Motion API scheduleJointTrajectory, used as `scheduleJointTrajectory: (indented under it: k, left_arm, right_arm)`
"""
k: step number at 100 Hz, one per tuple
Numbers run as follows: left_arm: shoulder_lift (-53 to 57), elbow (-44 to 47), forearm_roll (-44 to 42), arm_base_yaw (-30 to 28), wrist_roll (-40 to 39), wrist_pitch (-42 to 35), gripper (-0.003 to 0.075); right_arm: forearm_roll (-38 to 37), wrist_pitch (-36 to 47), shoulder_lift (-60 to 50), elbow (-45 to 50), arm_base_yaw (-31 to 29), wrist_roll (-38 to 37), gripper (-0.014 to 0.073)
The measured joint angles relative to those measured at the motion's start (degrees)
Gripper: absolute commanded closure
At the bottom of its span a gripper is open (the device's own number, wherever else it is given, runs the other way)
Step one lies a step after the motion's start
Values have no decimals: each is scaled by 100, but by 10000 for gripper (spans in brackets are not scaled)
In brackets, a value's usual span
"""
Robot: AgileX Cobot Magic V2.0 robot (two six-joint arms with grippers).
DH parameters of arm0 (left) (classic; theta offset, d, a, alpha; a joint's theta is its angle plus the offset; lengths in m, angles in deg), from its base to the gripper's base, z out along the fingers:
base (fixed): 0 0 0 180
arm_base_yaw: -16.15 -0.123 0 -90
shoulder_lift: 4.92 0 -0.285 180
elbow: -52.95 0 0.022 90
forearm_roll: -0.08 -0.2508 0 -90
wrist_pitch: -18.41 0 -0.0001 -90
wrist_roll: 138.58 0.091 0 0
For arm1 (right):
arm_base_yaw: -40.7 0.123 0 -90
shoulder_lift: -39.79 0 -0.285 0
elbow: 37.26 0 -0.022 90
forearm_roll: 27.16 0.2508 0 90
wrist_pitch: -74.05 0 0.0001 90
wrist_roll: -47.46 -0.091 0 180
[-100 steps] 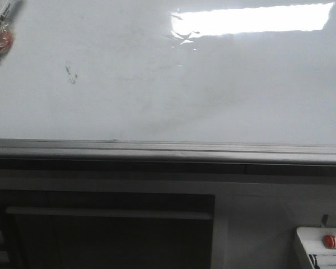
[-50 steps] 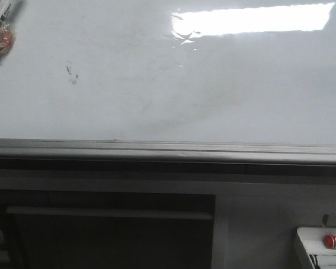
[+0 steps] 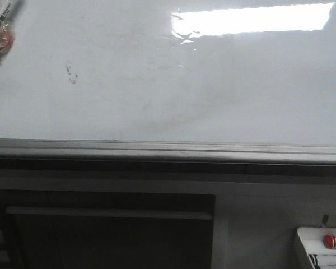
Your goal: Write number 2 on whiteboard
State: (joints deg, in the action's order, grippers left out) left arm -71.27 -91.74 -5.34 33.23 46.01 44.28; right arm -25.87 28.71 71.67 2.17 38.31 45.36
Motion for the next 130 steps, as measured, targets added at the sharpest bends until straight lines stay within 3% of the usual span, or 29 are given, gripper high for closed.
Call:
scheduleJointTrajectory:
  k: [30,60,130]
  left_arm:
    - [-1060,-499,-57,0,10,-218,289]
    - [-1335,-629,-110,0,10,-261,295]
    - [-1410,-708,-140,190,10,-295,694]
  right_arm:
    - [12,0,0,0,0,9,284]
    - [12,-10,0,0,0,9,284]
    - [22,-10,0,0,0,9,284]
